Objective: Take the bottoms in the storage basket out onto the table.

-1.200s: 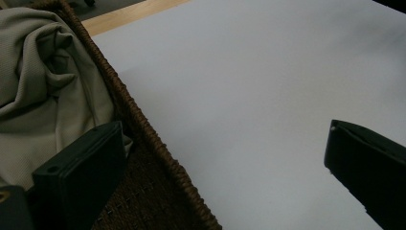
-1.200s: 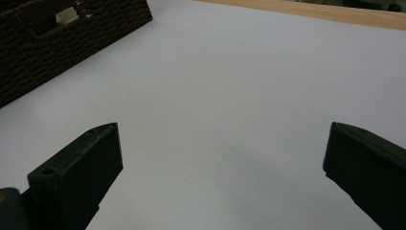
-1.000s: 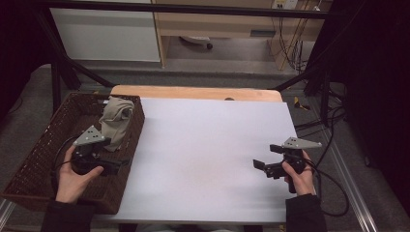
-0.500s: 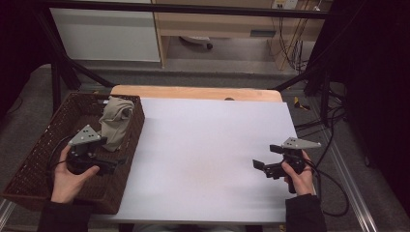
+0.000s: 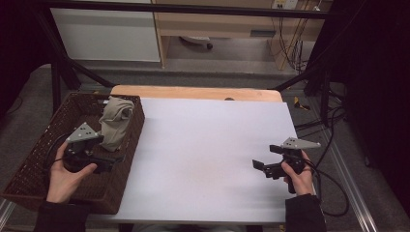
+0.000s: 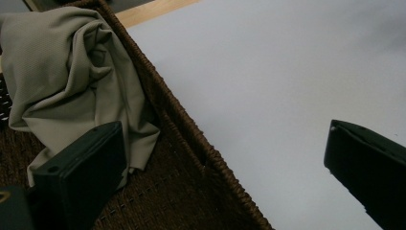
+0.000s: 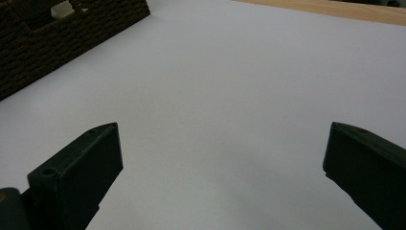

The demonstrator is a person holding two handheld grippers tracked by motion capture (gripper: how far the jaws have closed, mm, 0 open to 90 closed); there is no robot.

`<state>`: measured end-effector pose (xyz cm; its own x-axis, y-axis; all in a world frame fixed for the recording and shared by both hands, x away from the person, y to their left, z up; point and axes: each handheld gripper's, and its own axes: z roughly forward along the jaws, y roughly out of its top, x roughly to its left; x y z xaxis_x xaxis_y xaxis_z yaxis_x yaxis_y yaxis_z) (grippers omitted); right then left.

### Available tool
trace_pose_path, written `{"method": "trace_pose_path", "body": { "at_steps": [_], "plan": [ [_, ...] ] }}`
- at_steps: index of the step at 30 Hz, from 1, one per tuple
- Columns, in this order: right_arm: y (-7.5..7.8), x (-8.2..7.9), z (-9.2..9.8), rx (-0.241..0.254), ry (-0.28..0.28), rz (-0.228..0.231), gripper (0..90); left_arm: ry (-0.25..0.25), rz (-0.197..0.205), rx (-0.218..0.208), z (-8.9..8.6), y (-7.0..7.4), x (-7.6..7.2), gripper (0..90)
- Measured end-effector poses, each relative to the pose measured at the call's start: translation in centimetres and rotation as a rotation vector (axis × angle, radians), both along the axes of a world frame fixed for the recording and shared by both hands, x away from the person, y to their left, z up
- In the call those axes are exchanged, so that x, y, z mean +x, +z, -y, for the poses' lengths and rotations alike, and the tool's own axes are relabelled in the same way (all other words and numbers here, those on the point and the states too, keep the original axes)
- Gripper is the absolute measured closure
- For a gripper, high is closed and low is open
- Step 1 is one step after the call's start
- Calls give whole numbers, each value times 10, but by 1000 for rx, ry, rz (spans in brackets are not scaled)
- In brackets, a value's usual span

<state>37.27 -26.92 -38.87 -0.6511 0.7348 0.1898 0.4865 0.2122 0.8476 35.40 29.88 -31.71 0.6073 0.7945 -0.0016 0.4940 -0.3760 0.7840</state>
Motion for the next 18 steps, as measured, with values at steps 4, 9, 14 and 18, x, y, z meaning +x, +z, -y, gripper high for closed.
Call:
{"method": "trace_pose_path", "body": {
  "at_steps": [4,9,14,18],
  "plan": [
    [0,0,0,-2,0,-1,4,-3,0,5,0,2,0,3],
    [0,0,0,-1,-2,-2,4,2,2,5,-2,4,0,3],
    [1,-1,0,0,-2,-1,4,0,6,13,-3,10,-1,3],
    [0,-1,0,-1,-2,0,3,-5,11,23,-3,15,-1,3]
  ]
}}
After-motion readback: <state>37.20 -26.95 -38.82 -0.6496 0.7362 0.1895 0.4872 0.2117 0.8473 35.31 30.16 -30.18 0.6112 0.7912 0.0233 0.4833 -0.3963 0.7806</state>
